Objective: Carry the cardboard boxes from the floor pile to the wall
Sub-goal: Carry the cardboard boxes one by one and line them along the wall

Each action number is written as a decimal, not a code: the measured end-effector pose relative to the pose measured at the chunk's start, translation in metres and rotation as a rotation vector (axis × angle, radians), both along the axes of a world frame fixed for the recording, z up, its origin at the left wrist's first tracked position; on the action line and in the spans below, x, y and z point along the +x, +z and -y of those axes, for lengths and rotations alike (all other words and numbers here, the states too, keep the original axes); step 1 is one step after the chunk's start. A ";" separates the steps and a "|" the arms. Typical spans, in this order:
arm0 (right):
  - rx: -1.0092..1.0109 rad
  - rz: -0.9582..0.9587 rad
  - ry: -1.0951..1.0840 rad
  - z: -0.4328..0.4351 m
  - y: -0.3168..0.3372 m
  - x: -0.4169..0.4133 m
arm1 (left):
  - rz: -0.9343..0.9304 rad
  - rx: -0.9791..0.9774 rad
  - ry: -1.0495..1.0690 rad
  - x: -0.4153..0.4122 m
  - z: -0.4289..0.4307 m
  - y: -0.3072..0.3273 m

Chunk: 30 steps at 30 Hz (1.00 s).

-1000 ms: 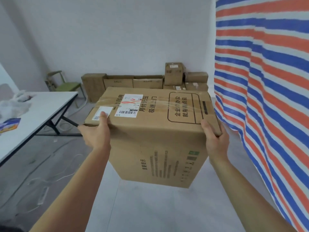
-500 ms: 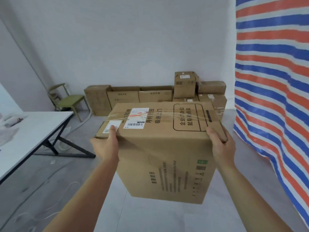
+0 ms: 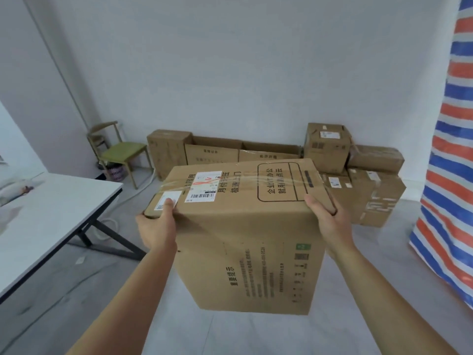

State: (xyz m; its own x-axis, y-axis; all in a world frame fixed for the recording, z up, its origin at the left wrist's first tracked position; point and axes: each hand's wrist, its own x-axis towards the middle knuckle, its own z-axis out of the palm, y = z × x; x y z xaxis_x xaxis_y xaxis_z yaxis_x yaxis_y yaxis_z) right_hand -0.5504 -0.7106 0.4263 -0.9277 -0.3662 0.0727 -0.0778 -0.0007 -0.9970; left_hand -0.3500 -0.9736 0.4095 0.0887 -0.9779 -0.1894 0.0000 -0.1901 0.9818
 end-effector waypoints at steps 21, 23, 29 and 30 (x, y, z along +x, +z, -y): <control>0.101 0.152 -0.032 0.365 -0.064 -0.328 | 0.152 0.008 -0.045 -0.335 0.380 -0.040; 0.154 0.145 0.010 0.416 -0.063 -0.357 | 0.154 0.021 -0.001 -0.350 0.422 -0.040; 0.195 0.125 0.172 0.569 -0.061 -0.408 | 0.157 0.059 0.089 -0.372 0.550 -0.052; 0.195 0.120 0.189 0.595 -0.066 -0.415 | 0.176 0.064 0.095 -0.376 0.574 -0.055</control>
State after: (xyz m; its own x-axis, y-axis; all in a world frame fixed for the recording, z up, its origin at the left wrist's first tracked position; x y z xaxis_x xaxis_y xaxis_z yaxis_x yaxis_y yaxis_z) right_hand -0.9654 -1.3055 0.3602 -0.8395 -0.5293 -0.1225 0.0241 0.1890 -0.9817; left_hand -0.7255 -1.5474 0.3546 0.2171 -0.9500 -0.2245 -0.1495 -0.2596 0.9541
